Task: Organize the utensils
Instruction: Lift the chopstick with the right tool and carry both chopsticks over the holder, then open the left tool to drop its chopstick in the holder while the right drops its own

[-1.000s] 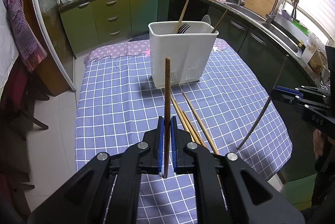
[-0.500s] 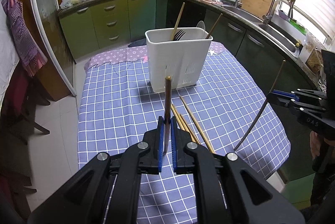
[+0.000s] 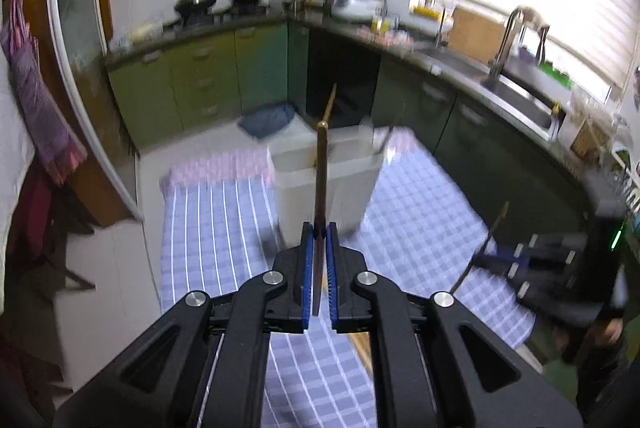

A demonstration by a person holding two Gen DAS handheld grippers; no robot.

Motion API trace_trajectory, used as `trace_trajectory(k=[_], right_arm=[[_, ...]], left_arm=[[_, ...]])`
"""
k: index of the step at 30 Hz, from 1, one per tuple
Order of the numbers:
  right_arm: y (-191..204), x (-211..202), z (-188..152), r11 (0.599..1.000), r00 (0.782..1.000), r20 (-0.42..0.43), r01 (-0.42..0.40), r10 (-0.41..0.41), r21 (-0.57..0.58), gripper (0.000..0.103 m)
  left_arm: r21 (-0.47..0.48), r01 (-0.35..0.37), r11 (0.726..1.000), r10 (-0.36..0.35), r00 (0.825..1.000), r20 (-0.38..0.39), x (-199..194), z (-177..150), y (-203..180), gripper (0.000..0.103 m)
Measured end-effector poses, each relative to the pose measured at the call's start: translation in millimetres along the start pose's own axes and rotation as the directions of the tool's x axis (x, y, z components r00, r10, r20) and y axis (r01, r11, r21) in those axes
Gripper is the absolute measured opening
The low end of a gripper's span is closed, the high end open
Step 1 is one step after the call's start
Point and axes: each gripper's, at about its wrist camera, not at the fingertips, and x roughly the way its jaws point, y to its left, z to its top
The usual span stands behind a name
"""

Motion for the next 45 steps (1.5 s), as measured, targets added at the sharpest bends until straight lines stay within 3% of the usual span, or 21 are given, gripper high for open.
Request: trace_trajectory(k=[5, 9, 14, 21, 22, 24, 28, 31, 35, 38, 40, 45], right_arm=[[-5, -1, -1, 1.000, 1.000, 0.001, -0.003, 0.003, 0.008, 0.007], [-8, -2, -2, 1.000, 1.000, -0.001, -0.002, 0.002, 0.017, 0.007], [-9, -8, 0, 1.000, 1.000, 0.002, -0.002, 0.002, 0.016, 0.007], [-8, -25, 20, 1.000, 0.999, 0.048, -0.012, 0.012, 0.015, 0.007], [-8, -27, 25, 1.000, 0.998, 0.059, -0.013, 0.012, 0.015, 0.007], [-7, -33, 37, 1.000, 0.997, 0.083, -0.008, 0.007, 0.008, 0.007], [-5, -52, 74, 1.000, 0.986, 0.166, -0.023, 0.020, 0.015, 0.007], [-4, -68, 108, 0.999, 0.966, 0.255, -0.035, 0.027, 0.030, 0.007], [-3, -77, 149, 0.997, 0.939, 0.343, -0.046, 0.024, 0.058, 0.007], [-2, -67, 178, 0.997, 0.927, 0.376, -0.012, -0.018, 0.077, 0.007], [-3, -52, 193, 0.996, 0.928, 0.368, 0.022, -0.054, 0.091, 0.007], [-3, 4, 198, 0.994, 0.963, 0.256, 0.064, -0.086, 0.094, 0.007]], left_arm=[[-0.015, -0.005, 1.000, 0.007, 0.989, 0.146, -17, 59, -3, 0.006], [-0.025, -0.035, 0.999, 0.040, 0.976, 0.216, -4, 89, -1, 0.006], [-0.041, -0.066, 0.997, 0.072, 0.978, 0.195, 41, 102, 4, 0.006], [-0.049, -0.090, 0.995, 0.091, 0.996, 0.016, 110, 77, 15, 0.007], [-0.047, -0.091, 0.995, 0.091, 0.996, 0.001, 116, 71, 17, 0.009], [-0.050, -0.091, 0.995, 0.090, 0.996, -0.010, 118, 63, 22, 0.026], [-0.071, -0.069, 0.995, 0.071, 0.997, 0.012, 99, 55, 32, 0.037], [-0.093, -0.061, 0.994, 0.067, 0.996, 0.057, 73, 49, 40, 0.050], [-0.093, -0.062, 0.994, 0.070, 0.994, 0.087, 43, 37, 48, 0.051], [-0.081, -0.061, 0.995, 0.066, 0.996, 0.068, 32, 24, 51, 0.053], [-0.079, -0.060, 0.995, 0.064, 0.996, 0.054, 26, 16, 53, 0.053], [-0.079, -0.052, 0.996, 0.053, 0.999, 0.009, 20, -3, 60, 0.053]])
